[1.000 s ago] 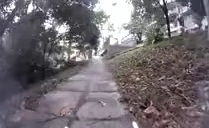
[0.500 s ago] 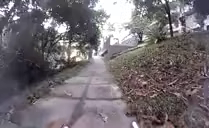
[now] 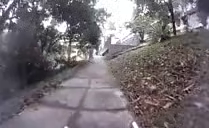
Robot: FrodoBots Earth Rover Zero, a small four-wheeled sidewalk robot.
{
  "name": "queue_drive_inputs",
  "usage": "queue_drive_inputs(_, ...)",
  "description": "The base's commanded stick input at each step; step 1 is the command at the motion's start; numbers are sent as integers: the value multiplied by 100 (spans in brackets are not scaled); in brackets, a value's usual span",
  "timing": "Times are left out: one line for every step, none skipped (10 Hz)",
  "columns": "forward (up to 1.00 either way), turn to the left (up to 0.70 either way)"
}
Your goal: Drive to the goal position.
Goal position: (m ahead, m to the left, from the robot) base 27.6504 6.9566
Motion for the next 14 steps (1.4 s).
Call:
queue_drive_inputs(70,3)
queue_drive_inputs(70,3)
queue_drive_inputs(70,3)
queue_drive_inputs(70,3)
queue_drive_inputs(70,3)
queue_drive_inputs(70,3)
queue_drive_inputs(70,3)
queue_drive_inputs(70,3)
queue_drive_inputs(70,3)
queue_drive_inputs(70,3)
queue_drive_inputs(70,3)
queue_drive_inputs(70,3)
queue_drive_inputs(70,3)
queue_drive_inputs(70,3)
